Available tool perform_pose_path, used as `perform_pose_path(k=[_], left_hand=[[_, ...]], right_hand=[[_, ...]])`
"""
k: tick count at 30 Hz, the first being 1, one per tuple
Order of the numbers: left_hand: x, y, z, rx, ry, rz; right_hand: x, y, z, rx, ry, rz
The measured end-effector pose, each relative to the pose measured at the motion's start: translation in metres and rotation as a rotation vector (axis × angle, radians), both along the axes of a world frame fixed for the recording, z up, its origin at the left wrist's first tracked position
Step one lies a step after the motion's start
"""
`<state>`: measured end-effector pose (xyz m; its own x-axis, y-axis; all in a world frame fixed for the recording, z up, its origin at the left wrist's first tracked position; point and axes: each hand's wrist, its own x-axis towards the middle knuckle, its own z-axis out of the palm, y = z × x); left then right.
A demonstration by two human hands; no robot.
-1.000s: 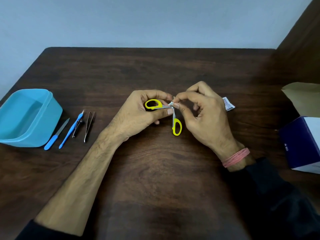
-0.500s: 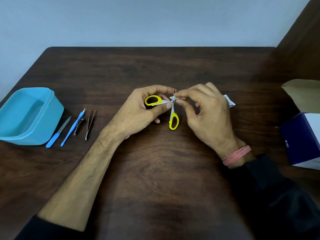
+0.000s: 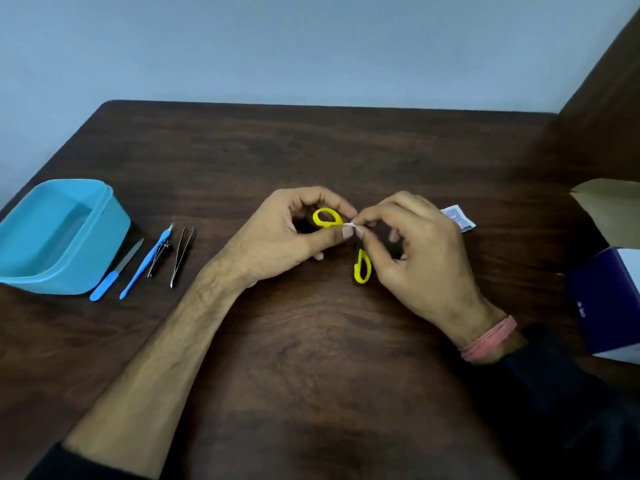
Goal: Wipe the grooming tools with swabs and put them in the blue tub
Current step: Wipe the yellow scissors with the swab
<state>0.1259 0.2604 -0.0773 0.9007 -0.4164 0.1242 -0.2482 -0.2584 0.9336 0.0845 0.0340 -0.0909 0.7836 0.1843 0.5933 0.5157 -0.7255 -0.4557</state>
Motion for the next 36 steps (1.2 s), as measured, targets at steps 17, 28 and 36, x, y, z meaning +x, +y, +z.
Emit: perform_pose_path(k=[17,28,36], left_hand=[[-0.009,-0.001,0.002,0.545,-0.343,0.19],[0.004,0.006,-0.009,0.529,-0.397,0.126],[0.007,0.006,-0.011,0.523,-0.418,0.088]], right_hand=[[0.0,-0.004,-0.003,0.051,0.104,-0.02],[0.004,-0.005,-0.003,0.067,0.105,-0.037],[0.007,-0.004,-0.004,0.047,0.135,-0.009]])
